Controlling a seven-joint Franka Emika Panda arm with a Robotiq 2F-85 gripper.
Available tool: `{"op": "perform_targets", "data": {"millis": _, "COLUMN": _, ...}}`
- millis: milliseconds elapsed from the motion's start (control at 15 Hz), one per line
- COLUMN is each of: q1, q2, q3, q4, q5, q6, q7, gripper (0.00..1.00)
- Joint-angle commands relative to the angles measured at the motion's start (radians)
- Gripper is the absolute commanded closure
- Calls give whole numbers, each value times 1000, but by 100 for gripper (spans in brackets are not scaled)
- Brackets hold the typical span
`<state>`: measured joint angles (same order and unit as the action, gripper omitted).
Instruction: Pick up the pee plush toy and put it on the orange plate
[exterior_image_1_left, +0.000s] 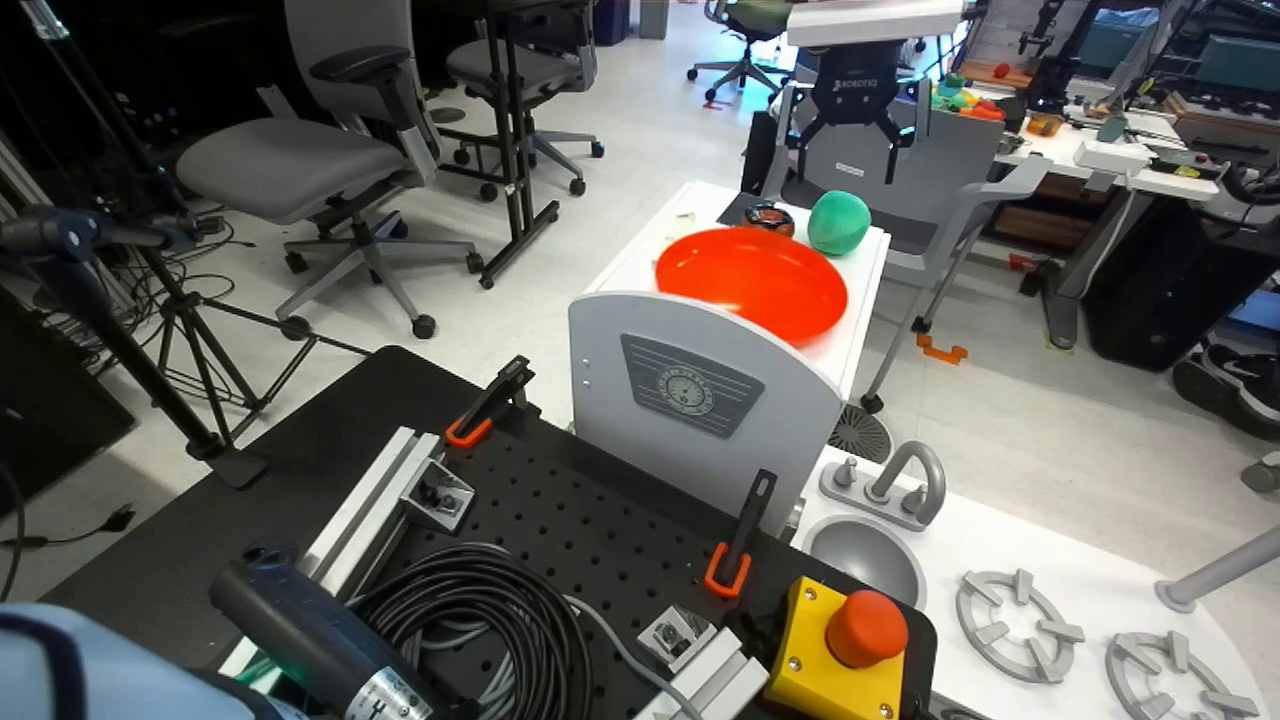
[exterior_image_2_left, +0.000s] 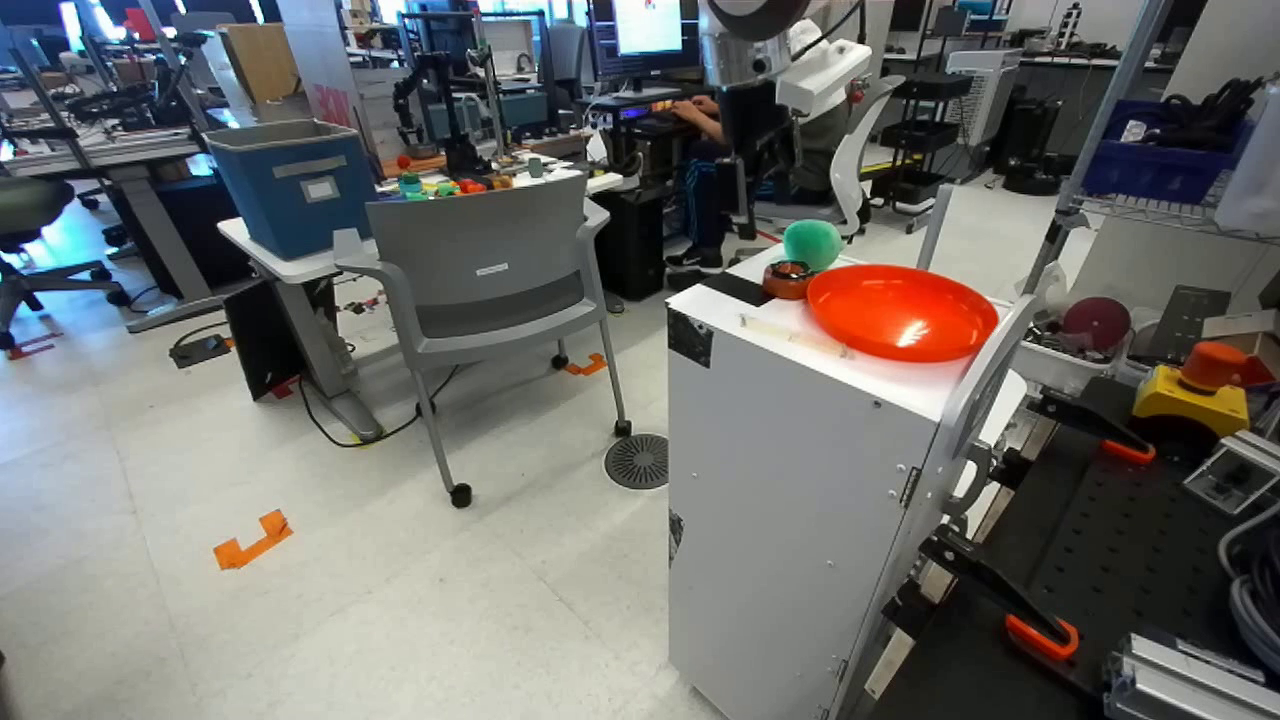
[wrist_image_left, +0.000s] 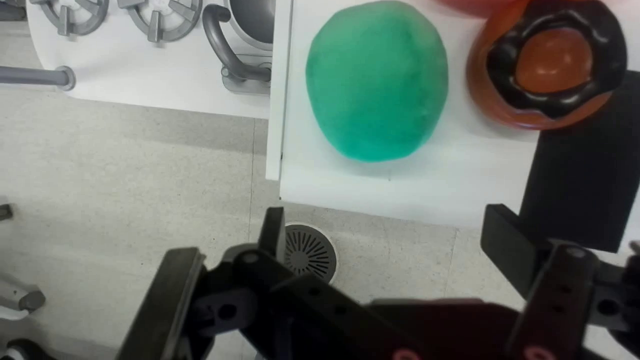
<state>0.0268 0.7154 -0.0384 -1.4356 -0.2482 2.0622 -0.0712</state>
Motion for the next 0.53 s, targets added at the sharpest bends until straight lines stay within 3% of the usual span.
{"op": "perform_targets", "data": {"millis": 0, "q1": 29, "q2": -37, "q3": -21, "q4": -110, "q5": -55, "q6": 119, "q7": 33, "gripper": 0}}
{"op": "perform_targets", "data": {"millis": 467, "q1": 17, "q2": -57, "q3": -14, "q4": -173, "q5": -47, "q6": 214, "q7": 19, "gripper": 0}}
